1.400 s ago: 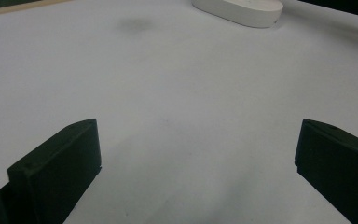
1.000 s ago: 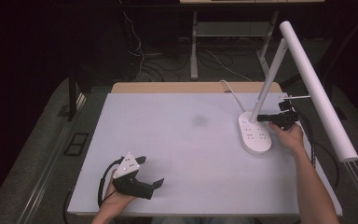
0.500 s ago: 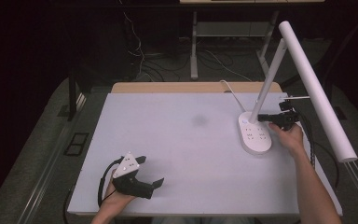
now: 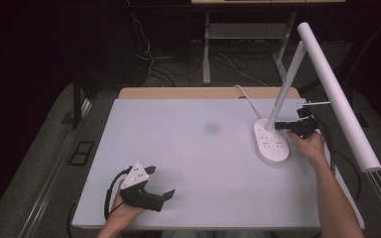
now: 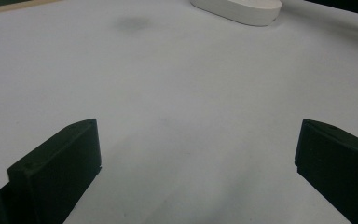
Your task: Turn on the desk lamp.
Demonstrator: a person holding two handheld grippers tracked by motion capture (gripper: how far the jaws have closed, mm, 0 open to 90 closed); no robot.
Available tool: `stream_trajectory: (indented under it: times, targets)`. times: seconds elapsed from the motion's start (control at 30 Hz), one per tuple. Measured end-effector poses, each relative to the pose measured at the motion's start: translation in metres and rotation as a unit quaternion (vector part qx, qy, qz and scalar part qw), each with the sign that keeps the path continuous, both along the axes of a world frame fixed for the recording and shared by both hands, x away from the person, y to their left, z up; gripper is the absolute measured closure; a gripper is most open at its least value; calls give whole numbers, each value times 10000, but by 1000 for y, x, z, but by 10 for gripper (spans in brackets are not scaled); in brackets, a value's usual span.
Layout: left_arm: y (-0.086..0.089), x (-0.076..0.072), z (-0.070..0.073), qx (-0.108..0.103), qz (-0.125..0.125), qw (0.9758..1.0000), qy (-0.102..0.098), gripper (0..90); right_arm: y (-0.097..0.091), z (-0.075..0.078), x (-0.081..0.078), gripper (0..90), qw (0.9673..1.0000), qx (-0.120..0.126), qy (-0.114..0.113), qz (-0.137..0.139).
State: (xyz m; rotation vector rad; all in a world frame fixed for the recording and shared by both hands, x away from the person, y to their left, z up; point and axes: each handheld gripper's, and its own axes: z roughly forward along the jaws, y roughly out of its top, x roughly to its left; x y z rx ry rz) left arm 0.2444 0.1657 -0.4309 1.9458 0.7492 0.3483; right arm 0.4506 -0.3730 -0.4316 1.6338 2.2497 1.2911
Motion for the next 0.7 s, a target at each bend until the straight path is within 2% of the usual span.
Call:
stream_trajectory:
  times: [0.13, 0.23, 0.3, 0.47, 0.63, 0.7]
  targets:
    - [-1, -1, 0, 0, -13, 10000, -6, 0, 6, 2, -2, 896, 9998, -195, -19, -22]
    - [-1, -2, 1, 18, -28, 10000, -13, 0, 5, 1, -3, 896, 9998, -141, 0, -102]
    - [-1, -2, 1, -6, -19, 10000, -24, 0, 6, 3, -2, 894, 9997, -211, 13, -115]
    - [0, -1, 1, -14, -6, 10000, -12, 0, 8, 9, -4, 894, 9997, -215, -89, -65]
    - [-1, -2, 1, -30, -13, 10000, -18, 0, 2, 19, -7, 893, 9997, -151, -133, -169]
    - [-1, -2, 1, -22, -26, 10000, -27, 0, -3, 26, -11, 893, 9993, -233, -160, -237]
